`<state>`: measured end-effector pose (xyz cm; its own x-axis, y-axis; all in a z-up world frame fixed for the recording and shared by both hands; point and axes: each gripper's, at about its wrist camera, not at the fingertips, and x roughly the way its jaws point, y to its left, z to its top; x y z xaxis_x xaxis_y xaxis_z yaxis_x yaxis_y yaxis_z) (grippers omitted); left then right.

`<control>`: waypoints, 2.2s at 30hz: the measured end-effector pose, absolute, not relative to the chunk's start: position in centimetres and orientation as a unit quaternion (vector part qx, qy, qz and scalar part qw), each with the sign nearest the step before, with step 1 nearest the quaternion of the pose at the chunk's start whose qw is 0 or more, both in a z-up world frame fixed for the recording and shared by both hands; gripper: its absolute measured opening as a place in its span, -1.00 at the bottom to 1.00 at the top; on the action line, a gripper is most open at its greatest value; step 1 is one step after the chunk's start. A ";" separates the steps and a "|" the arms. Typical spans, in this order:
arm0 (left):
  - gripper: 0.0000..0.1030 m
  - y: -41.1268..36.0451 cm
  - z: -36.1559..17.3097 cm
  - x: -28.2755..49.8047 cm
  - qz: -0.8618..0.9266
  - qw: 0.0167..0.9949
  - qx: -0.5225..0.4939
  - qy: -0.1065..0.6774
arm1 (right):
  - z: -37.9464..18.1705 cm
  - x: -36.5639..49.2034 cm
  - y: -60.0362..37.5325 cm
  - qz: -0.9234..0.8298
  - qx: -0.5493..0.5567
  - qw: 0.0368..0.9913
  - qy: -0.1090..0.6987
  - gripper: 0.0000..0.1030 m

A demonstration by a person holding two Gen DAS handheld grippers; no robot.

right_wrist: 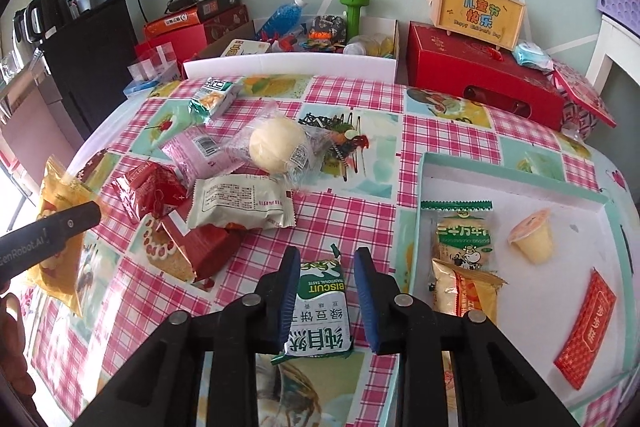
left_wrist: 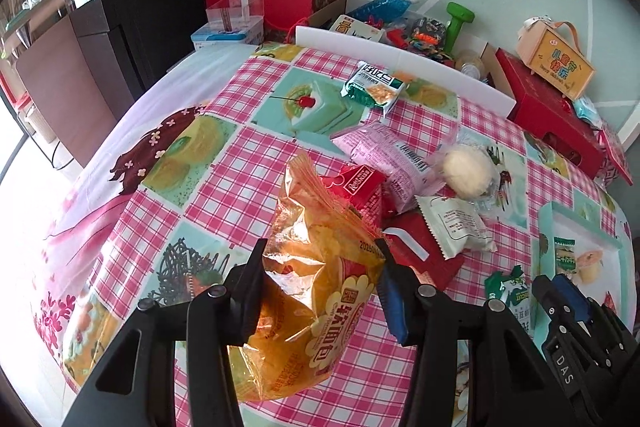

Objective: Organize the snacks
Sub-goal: 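Lift and carry the biscuit packet with the right tool while the left carries the bread bag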

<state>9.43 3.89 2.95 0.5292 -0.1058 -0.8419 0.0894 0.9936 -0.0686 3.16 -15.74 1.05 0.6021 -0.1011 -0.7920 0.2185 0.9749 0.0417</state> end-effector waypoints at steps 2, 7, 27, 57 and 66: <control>0.00 3.5 2.8 9.3 -0.058 0.873 -0.003 0.485 | 0.8 3.1 -16.0 -0.088 0.074 0.890 0.442 -0.42; 0.00 2.9 1.8 9.3 -0.071 0.862 -0.009 0.502 | 0.2 3.2 -16.9 -0.080 0.107 0.882 0.453 -0.40; 0.00 1.9 1.0 9.2 -0.093 0.851 -0.004 0.517 | -3.6 4.5 -14.9 -0.067 0.066 0.848 0.521 0.00; 0.00 -2.2 3.6 7.2 -0.135 0.866 0.021 0.480 | 2.1 1.6 -18.6 -0.104 0.113 0.883 0.443 -0.17; 0.00 -6.7 3.5 6.1 -0.178 0.854 0.049 0.486 | 3.2 -0.9 -25.4 -0.179 0.154 0.876 0.421 -0.17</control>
